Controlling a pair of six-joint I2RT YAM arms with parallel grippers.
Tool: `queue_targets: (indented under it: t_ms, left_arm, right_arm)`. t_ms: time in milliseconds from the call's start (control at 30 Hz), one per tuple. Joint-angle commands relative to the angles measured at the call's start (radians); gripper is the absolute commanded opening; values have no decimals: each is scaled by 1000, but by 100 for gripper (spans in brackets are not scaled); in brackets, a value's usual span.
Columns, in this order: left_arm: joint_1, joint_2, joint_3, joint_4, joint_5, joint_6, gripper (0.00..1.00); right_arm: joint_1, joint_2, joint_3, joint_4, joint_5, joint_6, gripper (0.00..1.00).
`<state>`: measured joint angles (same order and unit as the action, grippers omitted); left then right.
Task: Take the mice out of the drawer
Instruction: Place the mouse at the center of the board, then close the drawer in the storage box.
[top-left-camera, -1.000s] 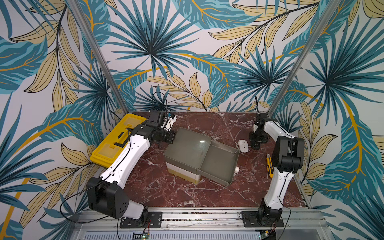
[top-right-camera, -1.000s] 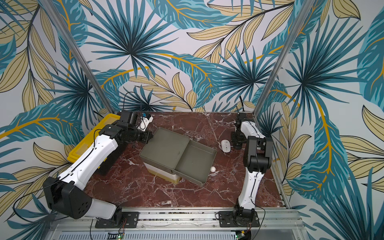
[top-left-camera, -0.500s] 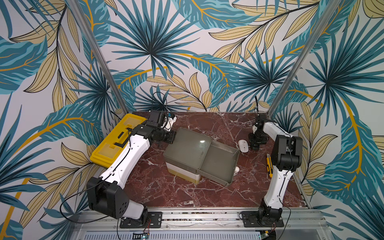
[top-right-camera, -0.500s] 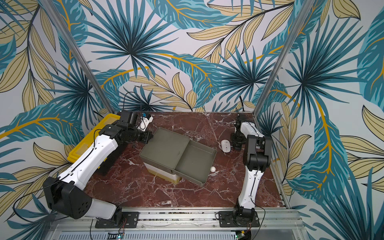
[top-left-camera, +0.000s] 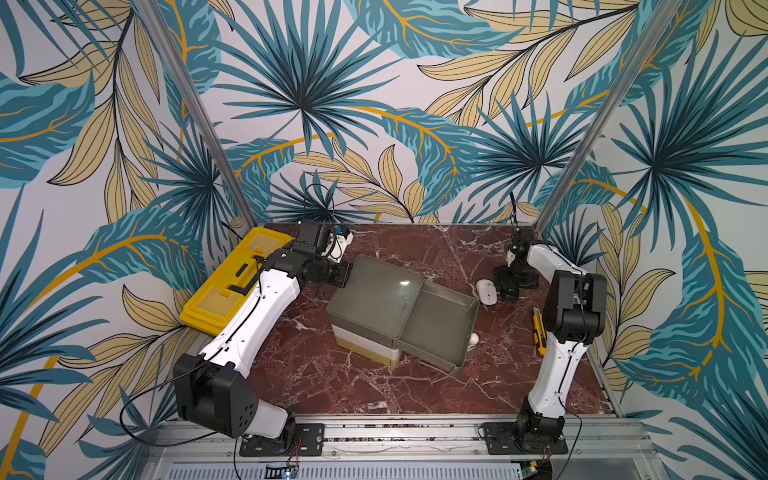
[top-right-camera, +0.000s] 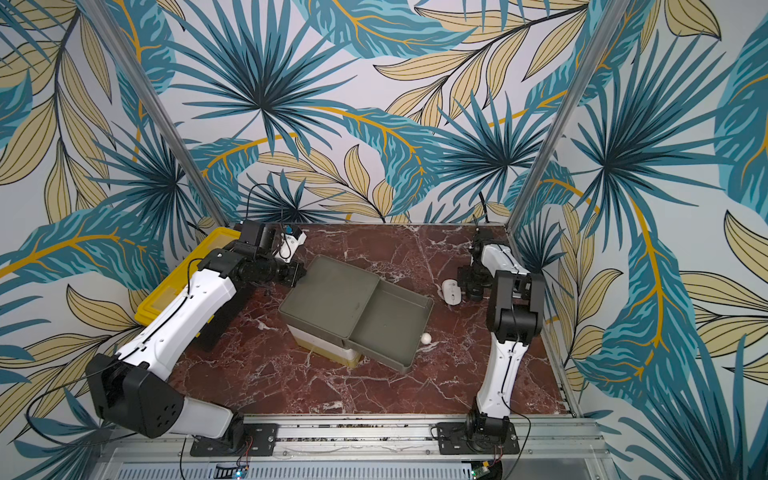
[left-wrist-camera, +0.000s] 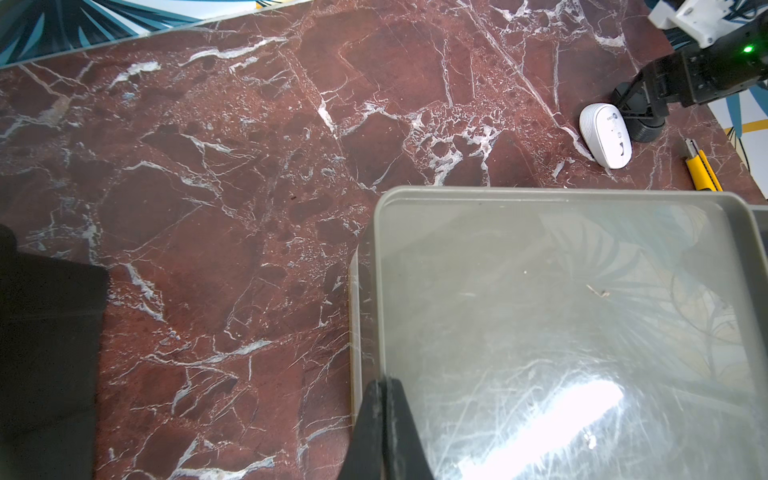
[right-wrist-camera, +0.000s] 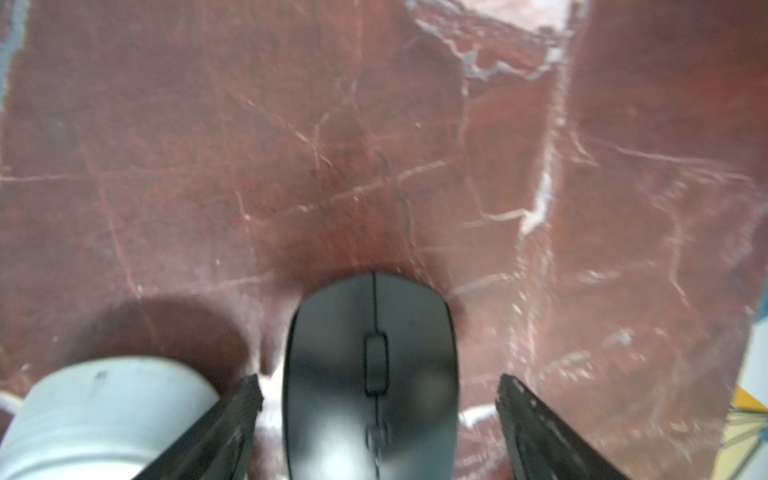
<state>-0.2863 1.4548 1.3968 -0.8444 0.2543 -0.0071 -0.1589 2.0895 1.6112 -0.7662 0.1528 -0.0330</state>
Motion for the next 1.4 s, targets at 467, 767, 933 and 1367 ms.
queue_targets:
  t_ms: [467, 767, 933, 1367]
  left_arm:
    - [-10, 17, -5, -135, 62, 19, 0]
    - [-10, 9, -10, -131, 62, 16, 0]
    - [-11, 10, -7, -131, 64, 16, 0]
    - [-10, 20, -1, -132, 69, 15, 0]
  right_arm:
    - [36, -1025, -719, 213, -605, 368, 88]
    - [36, -1236, -860, 115, -749, 475, 73]
    - [36, -1325, -908, 48, -779, 495, 64]
    - [45, -1498, -1060, 45, -888, 559, 61]
